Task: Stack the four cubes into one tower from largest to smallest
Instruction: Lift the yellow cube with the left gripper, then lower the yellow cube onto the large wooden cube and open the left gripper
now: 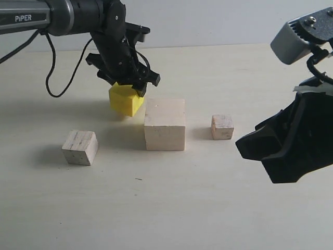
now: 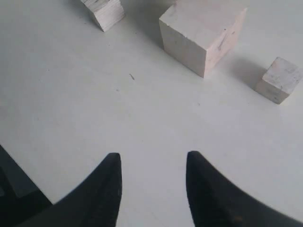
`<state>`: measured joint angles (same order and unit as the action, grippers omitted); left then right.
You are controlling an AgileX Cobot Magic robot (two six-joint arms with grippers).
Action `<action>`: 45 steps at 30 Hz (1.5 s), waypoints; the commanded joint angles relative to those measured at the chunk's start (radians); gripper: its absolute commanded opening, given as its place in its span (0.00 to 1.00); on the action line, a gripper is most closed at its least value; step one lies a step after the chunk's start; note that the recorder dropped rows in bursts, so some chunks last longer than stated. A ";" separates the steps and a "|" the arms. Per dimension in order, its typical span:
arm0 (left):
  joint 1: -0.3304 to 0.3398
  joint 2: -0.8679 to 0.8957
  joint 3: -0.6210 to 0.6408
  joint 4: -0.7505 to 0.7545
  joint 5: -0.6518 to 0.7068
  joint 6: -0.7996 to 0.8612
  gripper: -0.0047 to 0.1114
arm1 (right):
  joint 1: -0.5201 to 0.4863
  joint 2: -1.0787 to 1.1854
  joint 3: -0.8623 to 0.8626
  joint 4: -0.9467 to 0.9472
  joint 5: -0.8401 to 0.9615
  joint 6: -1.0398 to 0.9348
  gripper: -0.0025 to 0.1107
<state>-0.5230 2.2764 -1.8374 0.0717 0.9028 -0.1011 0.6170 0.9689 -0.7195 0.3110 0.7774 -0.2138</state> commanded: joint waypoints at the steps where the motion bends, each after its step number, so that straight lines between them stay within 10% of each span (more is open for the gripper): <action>1: 0.005 -0.069 -0.003 0.008 0.054 -0.011 0.04 | -0.006 -0.003 0.004 0.003 -0.013 -0.010 0.40; 14: 0.003 -0.287 0.039 -0.010 0.272 -0.098 0.04 | -0.006 -0.003 0.004 -0.011 -0.013 -0.013 0.40; 26: -0.046 -0.581 0.365 -0.158 0.108 -0.201 0.04 | -0.006 -0.003 0.004 -0.013 -0.013 -0.013 0.40; 45: -0.184 -0.511 0.370 -0.169 0.041 -0.333 0.04 | -0.006 -0.003 0.004 0.008 -0.007 -0.011 0.40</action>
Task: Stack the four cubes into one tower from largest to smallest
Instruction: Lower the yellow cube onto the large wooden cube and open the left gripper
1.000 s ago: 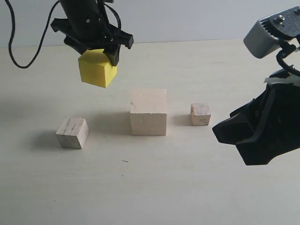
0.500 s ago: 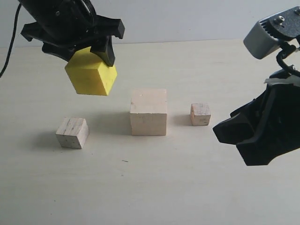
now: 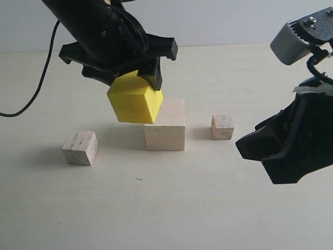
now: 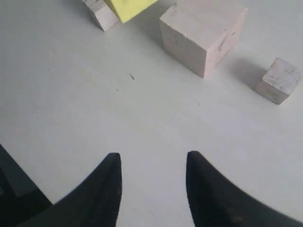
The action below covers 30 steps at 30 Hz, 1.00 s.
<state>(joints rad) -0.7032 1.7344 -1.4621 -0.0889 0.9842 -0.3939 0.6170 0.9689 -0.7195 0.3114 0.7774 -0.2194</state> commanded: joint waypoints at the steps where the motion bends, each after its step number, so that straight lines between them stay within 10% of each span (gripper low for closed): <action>1: -0.004 0.043 -0.006 -0.011 -0.056 -0.047 0.04 | -0.006 -0.003 0.004 0.010 -0.007 -0.005 0.40; 18: -0.005 0.118 -0.010 -0.045 -0.256 -0.119 0.04 | -0.006 -0.003 0.004 0.048 -0.007 -0.005 0.40; 30: -0.011 0.247 -0.181 0.112 -0.089 -0.198 0.04 | -0.006 -0.003 0.004 0.055 -0.007 -0.005 0.40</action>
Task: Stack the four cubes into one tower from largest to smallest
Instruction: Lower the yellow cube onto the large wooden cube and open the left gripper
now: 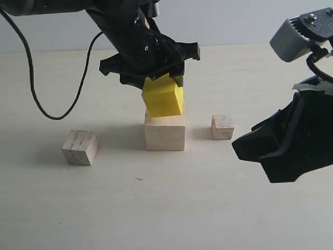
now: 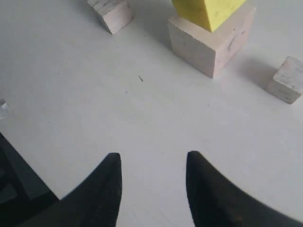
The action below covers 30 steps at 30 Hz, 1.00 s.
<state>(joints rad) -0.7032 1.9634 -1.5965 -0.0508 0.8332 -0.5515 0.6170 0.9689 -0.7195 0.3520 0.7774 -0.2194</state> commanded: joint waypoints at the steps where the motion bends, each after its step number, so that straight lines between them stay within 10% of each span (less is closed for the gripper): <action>1: -0.016 0.018 -0.054 0.086 0.062 -0.054 0.04 | -0.006 -0.003 0.004 0.015 -0.007 -0.005 0.40; 30: -0.057 0.054 -0.084 0.172 0.095 -0.158 0.04 | -0.006 -0.003 0.004 0.015 -0.002 -0.005 0.40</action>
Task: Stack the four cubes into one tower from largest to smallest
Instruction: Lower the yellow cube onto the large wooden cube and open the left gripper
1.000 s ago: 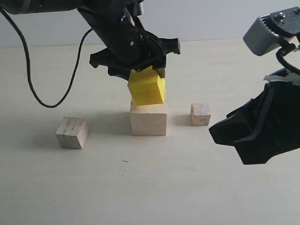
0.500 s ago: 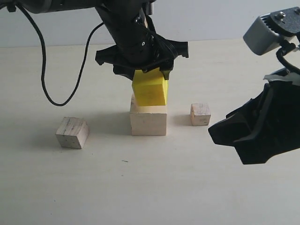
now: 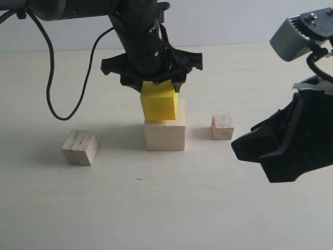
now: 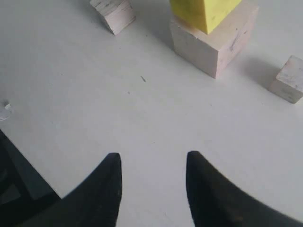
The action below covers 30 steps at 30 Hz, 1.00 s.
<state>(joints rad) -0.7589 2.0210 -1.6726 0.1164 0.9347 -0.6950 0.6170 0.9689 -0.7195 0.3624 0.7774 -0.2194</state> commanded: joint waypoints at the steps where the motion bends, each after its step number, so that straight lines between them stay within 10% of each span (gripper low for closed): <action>1: -0.001 -0.003 -0.008 0.005 -0.007 -0.015 0.04 | -0.006 -0.003 0.004 0.004 -0.002 -0.005 0.40; 30: -0.010 0.034 -0.008 0.005 -0.040 -0.015 0.04 | -0.006 -0.003 0.004 0.004 -0.002 -0.005 0.40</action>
<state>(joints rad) -0.7620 2.0538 -1.6726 0.1204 0.8903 -0.6994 0.6170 0.9689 -0.7195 0.3624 0.7774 -0.2194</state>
